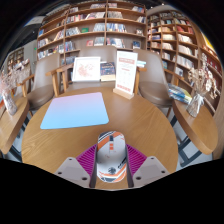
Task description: Arrange mouse
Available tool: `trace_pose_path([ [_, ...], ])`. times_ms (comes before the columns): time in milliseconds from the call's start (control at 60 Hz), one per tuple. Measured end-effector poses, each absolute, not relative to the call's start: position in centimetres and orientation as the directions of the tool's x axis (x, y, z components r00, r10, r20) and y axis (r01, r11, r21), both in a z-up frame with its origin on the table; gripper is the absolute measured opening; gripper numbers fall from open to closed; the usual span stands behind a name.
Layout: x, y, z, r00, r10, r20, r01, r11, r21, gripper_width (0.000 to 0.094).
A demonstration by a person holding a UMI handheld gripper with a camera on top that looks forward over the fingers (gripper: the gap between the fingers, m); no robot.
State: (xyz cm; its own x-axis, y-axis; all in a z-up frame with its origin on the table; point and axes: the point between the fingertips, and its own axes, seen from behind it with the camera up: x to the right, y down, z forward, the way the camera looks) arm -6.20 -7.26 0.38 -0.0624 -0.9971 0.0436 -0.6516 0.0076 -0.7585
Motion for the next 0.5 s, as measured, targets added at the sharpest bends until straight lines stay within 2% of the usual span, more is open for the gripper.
trace_pose_path([
  [183,-1.9,-4.9,8.3,-0.016,-0.999,0.031,-0.553,-0.017,-0.833,0.0426],
  [283,2.4,-1.9,10.4,0.014,-1.0,0.001,-0.528,-0.008,-0.849,0.0424],
  [367,6.1,1.6,9.7,0.055,-0.998,-0.042,-0.52,0.008,-0.854,0.0426],
  [500,10.7,5.9,4.4,0.084,-0.995,-0.044,-0.587,-0.014,-0.81,0.0428],
])
